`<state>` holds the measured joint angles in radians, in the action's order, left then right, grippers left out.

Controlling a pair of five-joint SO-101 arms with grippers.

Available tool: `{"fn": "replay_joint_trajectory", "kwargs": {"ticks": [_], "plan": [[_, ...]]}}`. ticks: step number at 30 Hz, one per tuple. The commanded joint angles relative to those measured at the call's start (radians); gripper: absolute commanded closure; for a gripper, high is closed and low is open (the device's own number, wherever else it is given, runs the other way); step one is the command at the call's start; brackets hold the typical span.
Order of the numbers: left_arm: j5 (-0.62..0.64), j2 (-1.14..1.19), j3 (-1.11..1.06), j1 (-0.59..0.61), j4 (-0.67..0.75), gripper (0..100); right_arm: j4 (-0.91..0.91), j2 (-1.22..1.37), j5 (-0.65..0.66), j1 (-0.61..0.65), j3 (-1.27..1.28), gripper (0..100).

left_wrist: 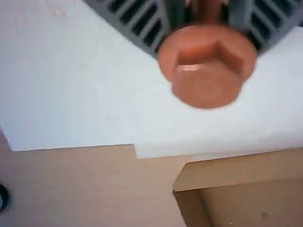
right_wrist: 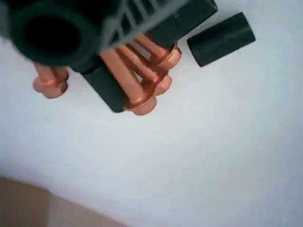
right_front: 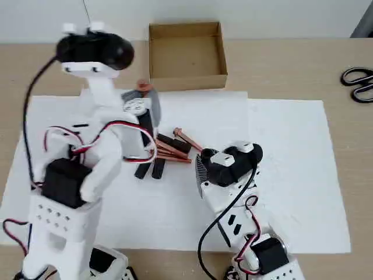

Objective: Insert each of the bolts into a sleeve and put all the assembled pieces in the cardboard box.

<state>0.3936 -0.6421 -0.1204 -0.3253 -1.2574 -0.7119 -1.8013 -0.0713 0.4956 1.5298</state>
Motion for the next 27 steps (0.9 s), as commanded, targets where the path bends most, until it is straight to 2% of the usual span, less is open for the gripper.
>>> {"fn": "replay_joint_trajectory", "kwargs": {"ticks": [1, 8, 14, 20, 27], "plan": [[-0.021, -0.021, -0.067, -0.051, 0.115, 99, 0.021, -0.012, -0.012, 0.015, -0.009, 99.5], [-0.049, -0.023, -0.228, -0.147, 0.269, 99, 0.021, -0.012, -0.014, 0.059, -0.005, 99.5], [-0.049, -0.023, -0.328, -0.218, 0.288, 99, 0.025, -0.012, -0.061, 0.058, -0.003, 99.5], [-0.043, -0.025, -0.392, -0.222, 0.433, 99, 0.028, -0.013, -0.063, 0.058, 0.018, 99.5], [-0.017, -0.025, -0.392, -0.221, 0.463, 99, 0.028, -0.013, -0.063, 0.056, 0.018, 99.5]]}}
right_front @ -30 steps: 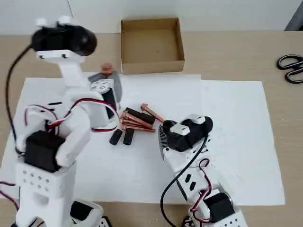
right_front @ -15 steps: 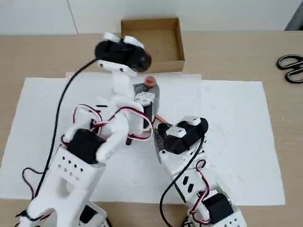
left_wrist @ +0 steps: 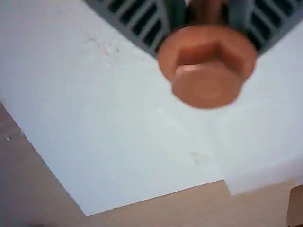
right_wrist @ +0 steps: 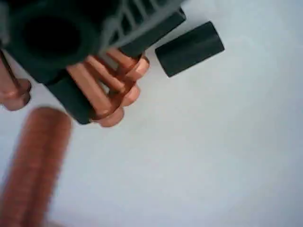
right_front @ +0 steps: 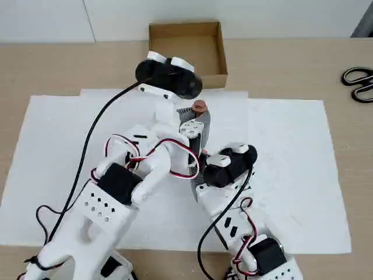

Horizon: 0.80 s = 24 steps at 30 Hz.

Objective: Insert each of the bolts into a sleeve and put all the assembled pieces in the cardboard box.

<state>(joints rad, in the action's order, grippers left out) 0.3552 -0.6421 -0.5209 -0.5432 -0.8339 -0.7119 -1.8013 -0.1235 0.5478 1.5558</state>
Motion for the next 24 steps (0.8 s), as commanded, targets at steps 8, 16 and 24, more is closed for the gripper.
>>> {"fn": "replay_joint_trajectory", "kwargs": {"ticks": [8, 16, 24], "plan": [[0.092, -0.072, -0.028, -0.002, 0.051, 99, 0.028, -0.013, -0.012, 0.004, -0.009, 99.5], [0.091, -0.229, -0.211, 0.000, 0.126, 99, 0.028, -0.013, -0.012, 0.004, -0.011, 99.5], [0.091, -0.236, -0.262, -0.003, 0.198, 99, 0.028, -0.013, -0.012, 0.004, -0.012, 99.5]]}}
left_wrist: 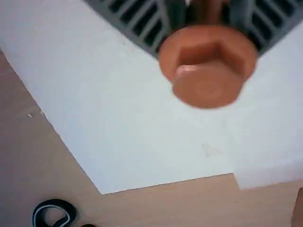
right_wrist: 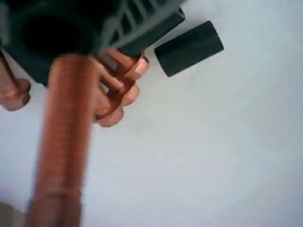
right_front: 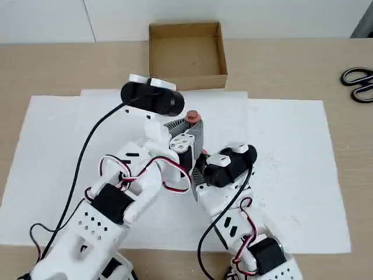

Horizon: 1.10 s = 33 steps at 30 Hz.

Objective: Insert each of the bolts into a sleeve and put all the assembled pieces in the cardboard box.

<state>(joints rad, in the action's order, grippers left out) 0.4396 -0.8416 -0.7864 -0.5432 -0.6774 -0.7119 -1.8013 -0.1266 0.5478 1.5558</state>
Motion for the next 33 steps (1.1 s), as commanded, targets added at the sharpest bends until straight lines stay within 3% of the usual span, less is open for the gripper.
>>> {"fn": "replay_joint_trajectory", "kwargs": {"ticks": [1, 25, 33], "plan": [[0.006, -0.035, 0.004, -0.005, 0.043, 99, 0.028, -0.013, -0.009, 0.004, -0.012, 99.5], [0.005, -0.035, -0.035, -0.041, 0.046, 99, 0.028, -0.013, -0.009, 0.005, -0.012, 99.5], [-0.064, -0.035, -0.073, -0.044, 0.043, 99, 0.028, -0.013, -0.009, 0.005, -0.014, 99.5]]}}
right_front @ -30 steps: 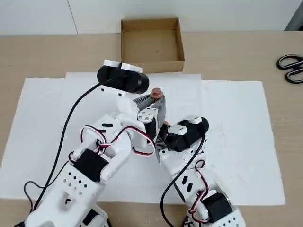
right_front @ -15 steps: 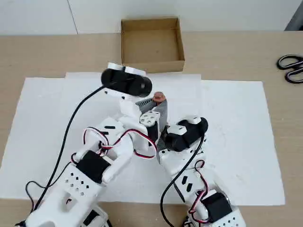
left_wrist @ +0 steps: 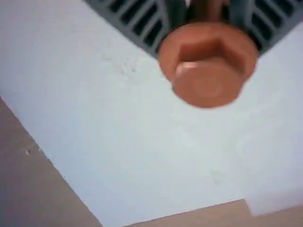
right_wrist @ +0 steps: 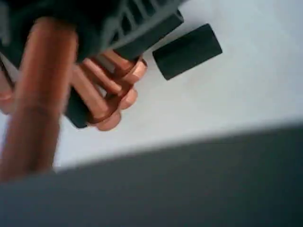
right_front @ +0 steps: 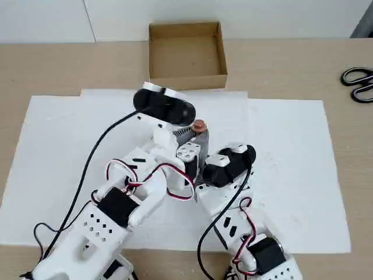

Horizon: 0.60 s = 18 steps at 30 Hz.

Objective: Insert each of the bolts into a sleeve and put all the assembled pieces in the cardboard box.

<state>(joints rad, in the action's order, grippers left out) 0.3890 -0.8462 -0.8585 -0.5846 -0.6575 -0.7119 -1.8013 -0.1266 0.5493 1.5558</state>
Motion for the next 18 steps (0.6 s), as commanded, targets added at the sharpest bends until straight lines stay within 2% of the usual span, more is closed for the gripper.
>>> {"fn": "replay_joint_trajectory", "kwargs": {"ticks": [1, 18], "plan": [[-0.014, -0.031, -0.001, -0.003, 0.023, 99, 0.028, -0.013, -0.009, 0.004, -0.014, 99.5], [-0.017, -0.031, -0.002, -0.003, -0.023, 99, 0.028, -0.013, -0.009, 0.002, -0.015, 99.5]]}}
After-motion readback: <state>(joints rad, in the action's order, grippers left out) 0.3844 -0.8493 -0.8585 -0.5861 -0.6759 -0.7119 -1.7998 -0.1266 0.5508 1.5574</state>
